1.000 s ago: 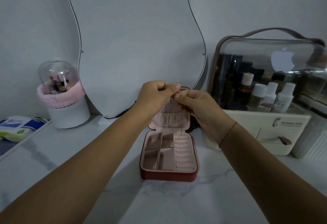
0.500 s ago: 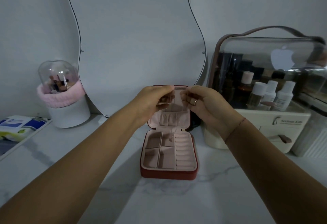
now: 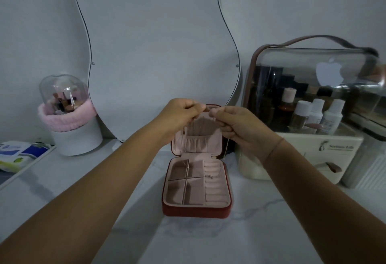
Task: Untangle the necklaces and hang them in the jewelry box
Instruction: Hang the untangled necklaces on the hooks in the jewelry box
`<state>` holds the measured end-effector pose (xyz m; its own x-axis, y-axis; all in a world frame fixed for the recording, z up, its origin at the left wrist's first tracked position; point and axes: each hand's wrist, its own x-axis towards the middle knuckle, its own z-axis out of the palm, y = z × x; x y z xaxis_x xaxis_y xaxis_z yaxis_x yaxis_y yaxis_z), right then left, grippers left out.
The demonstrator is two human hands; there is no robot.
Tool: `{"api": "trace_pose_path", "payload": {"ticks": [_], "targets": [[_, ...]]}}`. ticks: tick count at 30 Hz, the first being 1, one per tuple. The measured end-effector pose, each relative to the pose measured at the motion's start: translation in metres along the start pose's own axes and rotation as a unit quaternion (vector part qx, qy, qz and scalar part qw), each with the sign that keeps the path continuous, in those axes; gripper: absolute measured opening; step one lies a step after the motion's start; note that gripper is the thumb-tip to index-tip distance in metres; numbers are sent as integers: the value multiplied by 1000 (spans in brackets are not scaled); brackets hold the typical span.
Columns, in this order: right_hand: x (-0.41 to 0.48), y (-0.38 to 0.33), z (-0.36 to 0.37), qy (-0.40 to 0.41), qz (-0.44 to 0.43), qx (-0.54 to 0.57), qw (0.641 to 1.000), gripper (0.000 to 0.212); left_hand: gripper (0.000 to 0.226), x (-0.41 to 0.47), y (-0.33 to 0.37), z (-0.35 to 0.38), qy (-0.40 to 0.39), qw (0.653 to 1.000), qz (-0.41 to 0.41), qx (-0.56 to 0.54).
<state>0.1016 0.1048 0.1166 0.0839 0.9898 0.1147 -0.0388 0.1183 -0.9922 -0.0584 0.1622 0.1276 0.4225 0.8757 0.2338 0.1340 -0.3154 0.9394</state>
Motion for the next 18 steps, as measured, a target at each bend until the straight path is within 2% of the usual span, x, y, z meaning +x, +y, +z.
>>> {"api": "trace_pose_path", "payload": {"ticks": [2,4,7,13,18], "targets": [[9,18,6,120,-26,-34,992,13,11,10,-11,7,52,998,11,35],[19,38,14,245,-52,-82,965,14,12,20,-24,18,102,993,23,46],[34,62,25,350,-83,-88,929,17,13,31,-44,38,170,983,51,54],[53,75,31,447,-128,-107,879,12,10,50,-65,65,294,952,84,21],[62,80,28,481,-136,-140,854,19,12,61,-75,77,336,937,91,40]]}}
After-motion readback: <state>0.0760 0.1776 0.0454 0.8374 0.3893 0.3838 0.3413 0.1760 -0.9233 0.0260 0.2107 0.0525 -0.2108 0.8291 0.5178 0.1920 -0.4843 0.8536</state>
